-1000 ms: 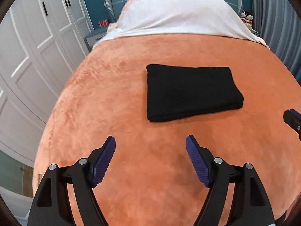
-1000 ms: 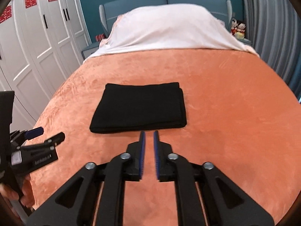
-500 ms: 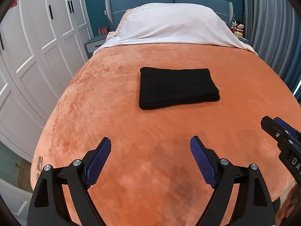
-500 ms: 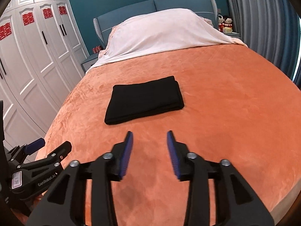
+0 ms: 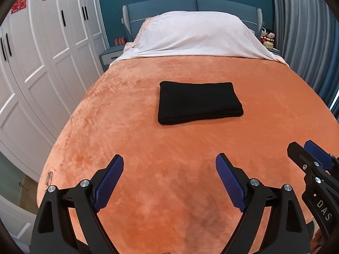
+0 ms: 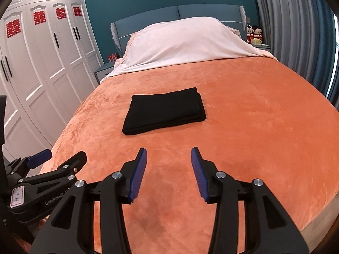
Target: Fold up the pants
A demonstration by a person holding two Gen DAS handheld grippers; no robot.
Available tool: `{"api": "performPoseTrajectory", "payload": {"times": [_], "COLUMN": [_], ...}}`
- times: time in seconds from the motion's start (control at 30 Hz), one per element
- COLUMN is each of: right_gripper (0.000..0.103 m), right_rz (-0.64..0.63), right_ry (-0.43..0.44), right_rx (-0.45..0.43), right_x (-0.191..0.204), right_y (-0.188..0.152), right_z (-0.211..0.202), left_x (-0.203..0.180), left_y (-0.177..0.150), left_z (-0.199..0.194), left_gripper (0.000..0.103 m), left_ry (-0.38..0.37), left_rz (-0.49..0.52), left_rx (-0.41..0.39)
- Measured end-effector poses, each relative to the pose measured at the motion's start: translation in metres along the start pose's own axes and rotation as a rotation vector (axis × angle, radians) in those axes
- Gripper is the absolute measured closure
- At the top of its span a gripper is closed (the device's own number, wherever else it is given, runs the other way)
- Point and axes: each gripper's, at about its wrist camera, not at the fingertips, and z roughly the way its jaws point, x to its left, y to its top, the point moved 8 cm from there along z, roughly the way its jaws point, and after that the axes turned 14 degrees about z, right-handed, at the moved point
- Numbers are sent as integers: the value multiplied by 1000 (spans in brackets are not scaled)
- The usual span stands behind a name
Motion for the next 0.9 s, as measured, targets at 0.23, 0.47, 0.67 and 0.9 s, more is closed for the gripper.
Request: {"api": "performPoseTrajectory", "payload": {"times": [0.23,0.47,0.67,0.9], "right_gripper": [61,60,60,60], "right_rz": [-11,-15,-18,-20], "right_ry": [-11,-9,-5,-5], "right_rx": [-16,-17,-17,-17], "right_x": [3,5,3,2], "right_y": [-4,-6,-5,-4], "right_z": [-8,-12,-14,-15], "left_x": [-1,0,-5,-12], "left_y": [1,3,6,6], "left_z": [-7,-12,-17,-15], "left_gripper": [16,14,11,11], "left_ry": [11,26,14,-27], "left_rz": [0,-1,12,24], "left_rx": [-12,-20,-41,-29]}}
